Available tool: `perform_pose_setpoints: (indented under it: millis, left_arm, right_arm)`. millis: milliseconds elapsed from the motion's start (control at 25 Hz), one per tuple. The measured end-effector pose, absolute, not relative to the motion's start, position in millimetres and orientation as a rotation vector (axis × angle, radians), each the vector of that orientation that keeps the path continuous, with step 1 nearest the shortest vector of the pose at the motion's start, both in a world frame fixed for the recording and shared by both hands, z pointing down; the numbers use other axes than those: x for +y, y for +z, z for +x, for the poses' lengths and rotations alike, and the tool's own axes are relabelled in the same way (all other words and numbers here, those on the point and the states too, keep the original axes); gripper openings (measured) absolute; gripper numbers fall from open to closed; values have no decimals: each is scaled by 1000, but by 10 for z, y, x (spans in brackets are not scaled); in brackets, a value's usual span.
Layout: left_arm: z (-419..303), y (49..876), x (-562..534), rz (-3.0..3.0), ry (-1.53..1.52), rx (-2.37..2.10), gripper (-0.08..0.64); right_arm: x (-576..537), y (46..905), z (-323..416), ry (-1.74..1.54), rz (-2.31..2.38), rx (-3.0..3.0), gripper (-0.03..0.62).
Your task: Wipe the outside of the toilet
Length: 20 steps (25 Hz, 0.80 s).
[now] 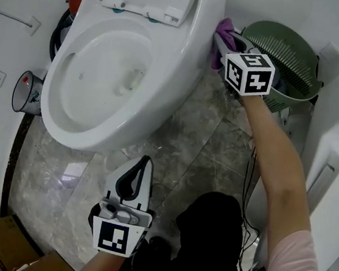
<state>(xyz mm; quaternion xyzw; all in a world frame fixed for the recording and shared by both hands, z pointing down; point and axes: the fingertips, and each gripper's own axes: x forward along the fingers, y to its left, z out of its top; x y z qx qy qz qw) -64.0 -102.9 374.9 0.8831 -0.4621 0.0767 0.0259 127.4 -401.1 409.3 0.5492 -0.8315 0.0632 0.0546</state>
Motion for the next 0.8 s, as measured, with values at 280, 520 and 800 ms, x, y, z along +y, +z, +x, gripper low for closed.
perform_pose_setpoints:
  millis: [280,520,800]
  left_arm:
    - [-673,3736,-996,2710,243,-1433,9]
    - [-671,3697,-961,2718,232,-1444,8]
    - [-701,3664,-920,2721,238,-1454,9]
  right_arm:
    - [-3891,4086,1171,213,1620,-2577,58]
    - [-3758,4098,1075,213,1584,-2602,58]
    - [-3563,4110,917,194,1526,-2634,57]
